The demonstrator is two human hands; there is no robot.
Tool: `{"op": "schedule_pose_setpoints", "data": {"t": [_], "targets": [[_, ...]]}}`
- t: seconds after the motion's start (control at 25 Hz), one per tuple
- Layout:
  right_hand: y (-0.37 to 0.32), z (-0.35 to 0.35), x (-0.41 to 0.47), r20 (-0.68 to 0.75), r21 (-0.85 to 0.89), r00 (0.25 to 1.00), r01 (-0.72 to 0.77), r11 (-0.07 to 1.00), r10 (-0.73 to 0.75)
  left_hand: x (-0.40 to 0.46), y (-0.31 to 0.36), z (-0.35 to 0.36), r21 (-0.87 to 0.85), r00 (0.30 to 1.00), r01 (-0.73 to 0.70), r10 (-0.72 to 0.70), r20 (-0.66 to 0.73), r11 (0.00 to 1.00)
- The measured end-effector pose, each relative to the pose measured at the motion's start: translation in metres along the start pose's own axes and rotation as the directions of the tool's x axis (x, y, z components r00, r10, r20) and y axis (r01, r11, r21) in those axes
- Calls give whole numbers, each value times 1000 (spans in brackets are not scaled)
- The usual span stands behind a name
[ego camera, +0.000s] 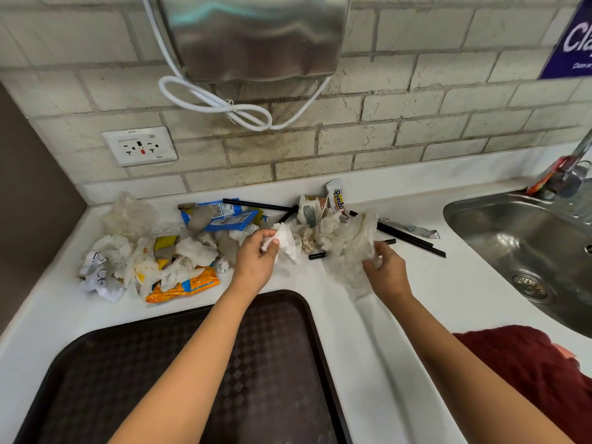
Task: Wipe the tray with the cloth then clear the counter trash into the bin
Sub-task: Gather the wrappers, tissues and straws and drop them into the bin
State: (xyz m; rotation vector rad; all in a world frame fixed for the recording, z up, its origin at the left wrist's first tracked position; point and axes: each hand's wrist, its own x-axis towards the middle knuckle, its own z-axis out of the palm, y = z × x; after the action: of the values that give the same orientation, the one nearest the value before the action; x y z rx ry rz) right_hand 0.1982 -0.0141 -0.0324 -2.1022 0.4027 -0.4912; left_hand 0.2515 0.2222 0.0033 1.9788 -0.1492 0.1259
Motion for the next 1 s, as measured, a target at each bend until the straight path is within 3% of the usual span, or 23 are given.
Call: {"op": "schedule_pose_setpoints", "data": {"t": [0.24,0.48,0.64,0.8,1.0], "targets": [[-21,-16,-10,-48,148,999,4,989,3,-24,20,-1,-69,999,22,-20,38,997],[-63,-69,-43,-168,385,986,56,921,11,-67,61,4,-330,997,10,14,70,944],[-71,-94,-83,-242,437,970,82,896,29,-98,69,13,-384,988,47,13,151,922],[-65,-105,-120,-214,445,976,69,893,31,-137,72,20,-412,980,105,-24,197,905],[-55,-128,-146,-166,546,985,55,836,43,-188,79,23,-384,988,54,6,153,922]]}}
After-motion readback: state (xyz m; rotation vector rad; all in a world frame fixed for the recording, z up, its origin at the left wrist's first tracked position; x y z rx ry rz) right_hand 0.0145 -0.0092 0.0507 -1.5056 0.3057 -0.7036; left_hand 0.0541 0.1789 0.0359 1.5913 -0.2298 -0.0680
